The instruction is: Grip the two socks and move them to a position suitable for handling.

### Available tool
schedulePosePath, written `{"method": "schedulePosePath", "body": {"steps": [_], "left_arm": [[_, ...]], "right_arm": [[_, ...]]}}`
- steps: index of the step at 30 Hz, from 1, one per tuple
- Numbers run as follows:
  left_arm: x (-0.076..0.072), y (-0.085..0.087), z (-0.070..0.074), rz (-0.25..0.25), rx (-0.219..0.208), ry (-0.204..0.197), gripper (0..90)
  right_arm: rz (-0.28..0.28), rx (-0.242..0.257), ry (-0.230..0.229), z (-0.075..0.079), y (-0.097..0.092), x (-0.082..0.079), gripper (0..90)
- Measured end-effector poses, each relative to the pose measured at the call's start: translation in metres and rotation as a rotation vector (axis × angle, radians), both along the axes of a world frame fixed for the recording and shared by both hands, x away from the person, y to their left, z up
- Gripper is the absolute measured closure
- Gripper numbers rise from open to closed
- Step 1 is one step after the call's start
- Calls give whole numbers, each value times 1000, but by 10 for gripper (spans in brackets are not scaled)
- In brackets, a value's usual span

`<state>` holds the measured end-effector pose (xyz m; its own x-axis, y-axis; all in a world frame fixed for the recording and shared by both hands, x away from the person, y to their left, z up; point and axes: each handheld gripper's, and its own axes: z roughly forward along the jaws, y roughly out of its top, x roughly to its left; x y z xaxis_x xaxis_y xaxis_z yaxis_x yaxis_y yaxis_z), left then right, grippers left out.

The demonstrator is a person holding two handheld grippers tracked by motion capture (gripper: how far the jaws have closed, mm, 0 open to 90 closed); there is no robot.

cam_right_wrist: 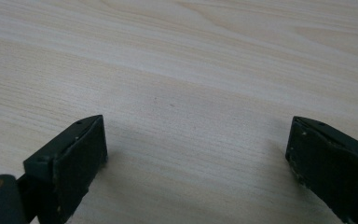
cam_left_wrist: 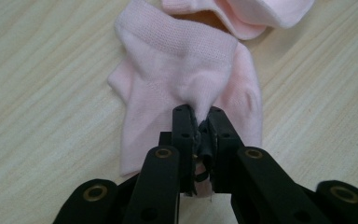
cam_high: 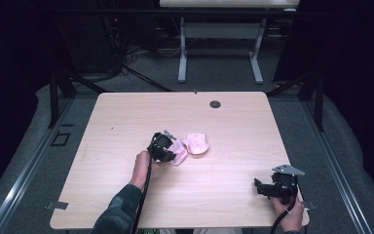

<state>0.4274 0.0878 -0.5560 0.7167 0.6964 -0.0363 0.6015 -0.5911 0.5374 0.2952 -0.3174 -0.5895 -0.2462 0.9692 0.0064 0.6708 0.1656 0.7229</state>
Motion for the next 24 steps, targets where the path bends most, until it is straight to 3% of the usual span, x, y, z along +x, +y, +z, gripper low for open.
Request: {"method": "schedulePosePath", "body": {"steps": [3, 7, 11, 14, 18, 24], "left_arm": [[-3, 5, 9, 14, -36, -37, 849], [-17, 10, 31, 0, -50, -79, 848], [-41, 15, 52, -31, -61, -113, 848], [-63, 19, 61, -70, -59, -115, 847], [-91, 22, 63, -123, -79, -95, 844], [-127, 13, 49, -181, -90, -81, 842]], "right_arm": [[-2, -1, 0, 0, 0, 0, 43], [-2, -1, 0, 0, 0, 0, 44], [0, 0, 0, 0, 0, 0, 44], [-2, -1, 0, 0, 0, 0, 44], [0, 0, 0, 0, 0, 0, 44], [-2, -1, 0, 0, 0, 0, 43]]}}
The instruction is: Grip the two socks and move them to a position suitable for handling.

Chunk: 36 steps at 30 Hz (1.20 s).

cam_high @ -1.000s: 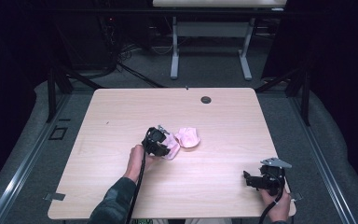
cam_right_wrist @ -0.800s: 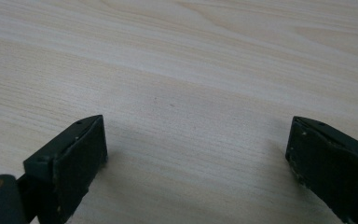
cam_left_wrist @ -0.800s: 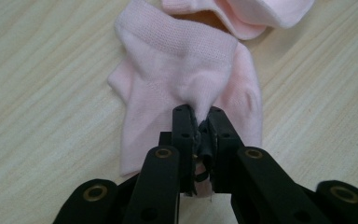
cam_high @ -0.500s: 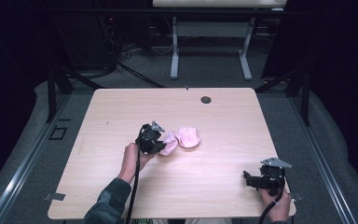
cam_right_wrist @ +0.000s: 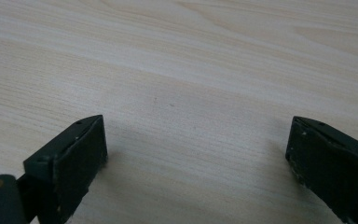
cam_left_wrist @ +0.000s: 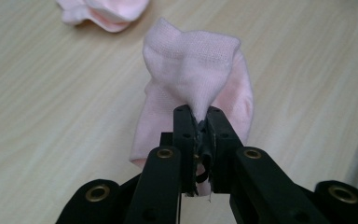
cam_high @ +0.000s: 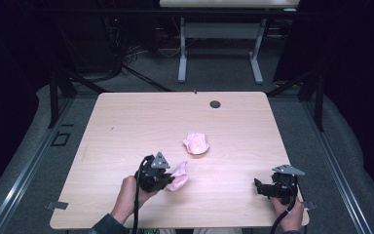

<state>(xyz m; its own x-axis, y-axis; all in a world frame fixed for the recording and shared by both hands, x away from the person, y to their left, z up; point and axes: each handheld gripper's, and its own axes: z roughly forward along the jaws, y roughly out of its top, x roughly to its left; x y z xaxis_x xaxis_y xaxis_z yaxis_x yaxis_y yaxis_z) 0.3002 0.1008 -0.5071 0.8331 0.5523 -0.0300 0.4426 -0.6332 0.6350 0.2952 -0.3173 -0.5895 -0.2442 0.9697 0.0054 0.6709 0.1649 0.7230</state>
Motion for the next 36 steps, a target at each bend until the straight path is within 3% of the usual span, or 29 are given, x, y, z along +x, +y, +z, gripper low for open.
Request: {"method": "schedulePosePath", "body": {"steps": [6, 10, 14, 16, 21, 26, 28, 34, 36], "left_arm": [[-20, -7, -23, -46, 13, 55, 840], [-26, -10, -38, -65, 47, 67, 834], [-28, -12, -46, -81, 50, 83, 811], [-28, -12, -44, -79, 36, 86, 738], [-26, -8, -28, -75, 12, 63, 361], [-10, -3, -8, -37, -14, 29, 151], [0, -3, 0, -36, -23, 17, 144], [42, -13, 15, -16, -30, 5, 0], [58, -17, 19, -7, -36, 5, 0]], "right_arm": [[2, 1, 1, 0, 0, 0, 43], [2, 1, 1, 0, 0, 0, 43], [2, 1, 1, 0, 0, 0, 44], [0, 0, 0, 0, 0, 0, 44], [0, 0, 0, 0, 0, 0, 43], [0, 0, 0, 0, 0, 0, 44], [0, 0, 1, 0, 0, 0, 44], [0, 0, 1, 0, 0, 0, 45], [1, 0, 1, 0, 0, 0, 45]]}}
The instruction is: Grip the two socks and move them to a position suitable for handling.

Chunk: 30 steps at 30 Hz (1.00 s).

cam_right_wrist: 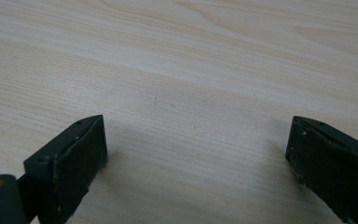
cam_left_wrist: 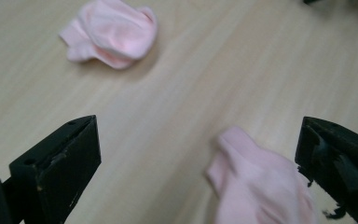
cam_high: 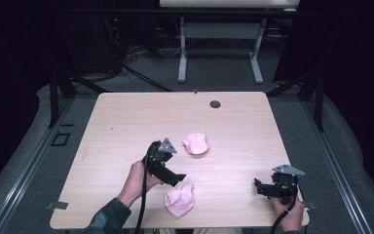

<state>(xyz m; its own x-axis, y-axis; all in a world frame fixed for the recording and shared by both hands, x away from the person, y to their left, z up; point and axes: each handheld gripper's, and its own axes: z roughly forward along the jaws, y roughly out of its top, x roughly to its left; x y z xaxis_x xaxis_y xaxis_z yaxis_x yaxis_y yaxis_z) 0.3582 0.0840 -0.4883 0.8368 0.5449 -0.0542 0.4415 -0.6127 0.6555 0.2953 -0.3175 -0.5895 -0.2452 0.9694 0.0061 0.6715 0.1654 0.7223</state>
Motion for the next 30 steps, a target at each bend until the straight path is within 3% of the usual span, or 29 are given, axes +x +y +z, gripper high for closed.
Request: {"method": "schedulePosePath", "body": {"steps": [6, 13, 20, 23, 27, 30], "left_arm": [[39, -15, 3, 30, -33, 24, 0], [81, -37, -14, 92, -3, 61, 24], [112, -53, -40, 170, 38, 104, 237], [117, -57, -47, 211, 60, 93, 354], [121, -59, -58, 226, 113, 124, 479], [121, -58, -62, 230, 117, 134, 603]], "right_arm": [[1, 1, 0, 0, 0, 0, 45], [2, 1, 0, 0, 0, 0, 45], [2, 0, 1, 0, 0, 0, 45], [2, 0, 0, 0, 0, 0, 45], [0, -1, -1, 0, 0, 0, 45], [2, 0, -1, 0, 0, 0, 45]]}}
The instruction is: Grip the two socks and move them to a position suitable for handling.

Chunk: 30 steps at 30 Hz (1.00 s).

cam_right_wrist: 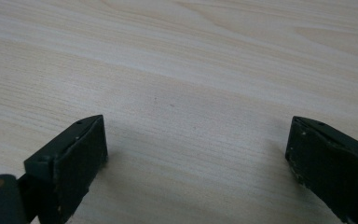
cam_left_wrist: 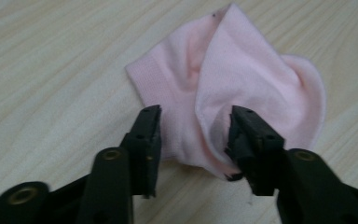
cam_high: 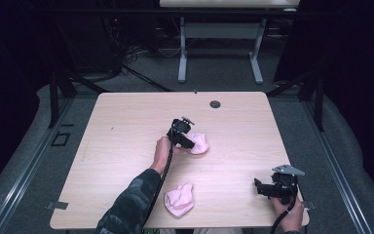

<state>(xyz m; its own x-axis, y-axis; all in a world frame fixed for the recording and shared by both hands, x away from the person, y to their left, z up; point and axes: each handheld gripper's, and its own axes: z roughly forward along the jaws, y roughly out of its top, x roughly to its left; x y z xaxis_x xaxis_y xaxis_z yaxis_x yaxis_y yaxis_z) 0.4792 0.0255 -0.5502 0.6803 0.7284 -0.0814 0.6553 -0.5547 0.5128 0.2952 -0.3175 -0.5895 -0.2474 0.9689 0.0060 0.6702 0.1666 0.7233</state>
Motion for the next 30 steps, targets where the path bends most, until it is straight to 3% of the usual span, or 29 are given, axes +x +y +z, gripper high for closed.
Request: {"method": "schedulePosePath", "body": {"steps": [5, 8, 12, 18, 21, 25, 30], "left_arm": [[-3, -1, -2, -22, 3, -5, 821], [-5, 1, 2, -27, -14, -11, 842], [-15, 7, 19, -41, -46, -55, 845], [-42, 21, 52, -70, -94, -133, 846], [-59, 30, 61, -85, -105, -151, 846], [-78, 43, 61, -98, -101, -140, 845], [-96, 59, 43, -74, -116, -111, 844]], "right_arm": [[0, 0, 0, 0, 0, 0, 45], [-1, 0, 0, 0, 0, 0, 45], [-1, 0, 0, 0, 0, 0, 45], [-1, 0, 0, 0, 0, 0, 45], [-1, 0, 1, 0, 0, 0, 46], [-1, 1, 1, 0, 0, 0, 47], [-1, 1, 1, 0, 0, 0, 47]]}}
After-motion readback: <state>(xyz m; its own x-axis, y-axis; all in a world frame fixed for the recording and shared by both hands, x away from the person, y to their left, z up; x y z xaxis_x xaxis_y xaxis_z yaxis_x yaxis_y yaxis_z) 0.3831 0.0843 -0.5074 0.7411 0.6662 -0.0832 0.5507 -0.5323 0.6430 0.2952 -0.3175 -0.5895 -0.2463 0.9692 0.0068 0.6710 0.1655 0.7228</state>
